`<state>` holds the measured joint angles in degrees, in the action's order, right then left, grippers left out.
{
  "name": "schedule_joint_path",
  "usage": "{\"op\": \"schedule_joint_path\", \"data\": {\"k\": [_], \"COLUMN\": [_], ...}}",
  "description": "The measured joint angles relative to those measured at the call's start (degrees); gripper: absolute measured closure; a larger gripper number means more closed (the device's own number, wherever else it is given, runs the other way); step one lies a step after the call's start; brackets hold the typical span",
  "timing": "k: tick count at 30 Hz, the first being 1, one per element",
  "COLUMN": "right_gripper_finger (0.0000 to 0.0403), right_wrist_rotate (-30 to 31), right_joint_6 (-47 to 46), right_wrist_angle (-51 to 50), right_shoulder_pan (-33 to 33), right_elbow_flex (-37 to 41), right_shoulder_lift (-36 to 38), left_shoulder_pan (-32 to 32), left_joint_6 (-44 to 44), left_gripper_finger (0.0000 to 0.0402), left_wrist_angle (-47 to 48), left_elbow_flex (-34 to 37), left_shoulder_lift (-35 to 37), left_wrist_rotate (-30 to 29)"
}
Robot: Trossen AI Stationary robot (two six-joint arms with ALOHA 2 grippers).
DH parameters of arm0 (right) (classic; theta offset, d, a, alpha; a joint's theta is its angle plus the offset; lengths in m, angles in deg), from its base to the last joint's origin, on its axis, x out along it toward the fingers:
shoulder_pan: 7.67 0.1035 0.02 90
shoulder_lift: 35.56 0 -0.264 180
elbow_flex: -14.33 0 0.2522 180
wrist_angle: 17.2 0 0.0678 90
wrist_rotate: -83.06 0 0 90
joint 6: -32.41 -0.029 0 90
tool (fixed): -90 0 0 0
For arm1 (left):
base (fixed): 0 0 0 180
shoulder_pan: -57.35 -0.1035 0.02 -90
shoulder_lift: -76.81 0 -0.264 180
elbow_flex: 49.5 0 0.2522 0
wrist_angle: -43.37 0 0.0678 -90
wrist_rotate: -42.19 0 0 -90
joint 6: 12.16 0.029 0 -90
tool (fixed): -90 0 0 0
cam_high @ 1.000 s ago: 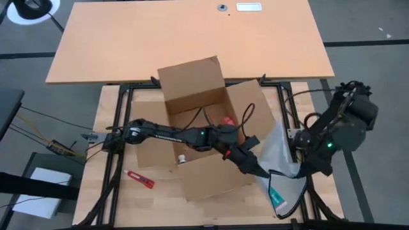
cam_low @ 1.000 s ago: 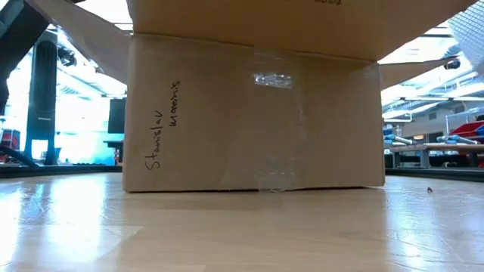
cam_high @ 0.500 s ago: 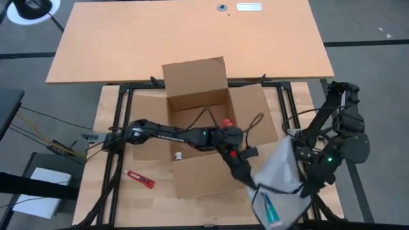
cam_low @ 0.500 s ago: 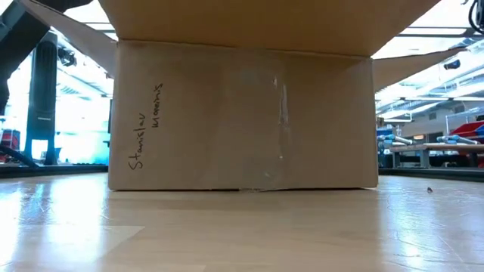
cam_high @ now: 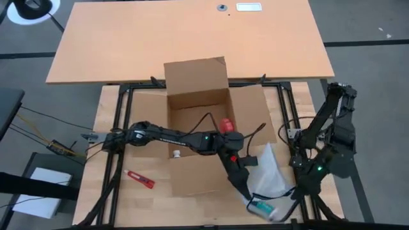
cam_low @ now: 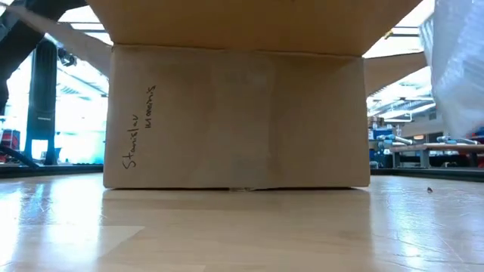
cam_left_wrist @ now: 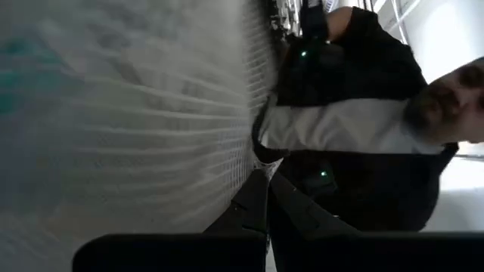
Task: Unpack boxes
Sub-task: Put the pink medicine organizer into the zip bag
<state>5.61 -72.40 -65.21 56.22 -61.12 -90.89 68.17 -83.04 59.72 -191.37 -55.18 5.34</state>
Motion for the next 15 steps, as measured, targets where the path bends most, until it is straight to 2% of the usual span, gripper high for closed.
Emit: {"op": "schedule_joint_path", "data": {"k": [5, 8, 11, 15], "right_gripper_finger": [0.0403, 0.0403, 0.0403, 0.0390], "right_wrist_rotate": [4.54, 8.75, 11.32, 13.21], "right_joint_6": [-5.36, -7.09, -7.46, -6.79], "right_wrist_angle": [20.98, 32.63, 33.63, 27.16], "right_shoulder_pan": [3.41, 5.76, 6.68, 6.52], "right_elbow_flex": [10.91, 14.12, 14.57, 14.57], "right_shoulder_lift": [0.68, -0.47, -0.77, -0.66], "left_shoulder_pan": [-0.76, -0.27, 0.73, 0.30], "left_joint_6": [0.40, -1.58, -1.67, -0.86], "left_gripper_finger": [0.0396, 0.0396, 0.0396, 0.0396], "left_wrist_angle": [0.28, 0.10, -0.01, -0.33], "left_elbow_flex": [0.00, 0.04, 0.08, 0.09], "left_shoulder_lift": [-2.75, -4.41, -5.55, -5.68], "left_wrist_rotate": [-3.10, -3.39, -2.62, -2.93]}}
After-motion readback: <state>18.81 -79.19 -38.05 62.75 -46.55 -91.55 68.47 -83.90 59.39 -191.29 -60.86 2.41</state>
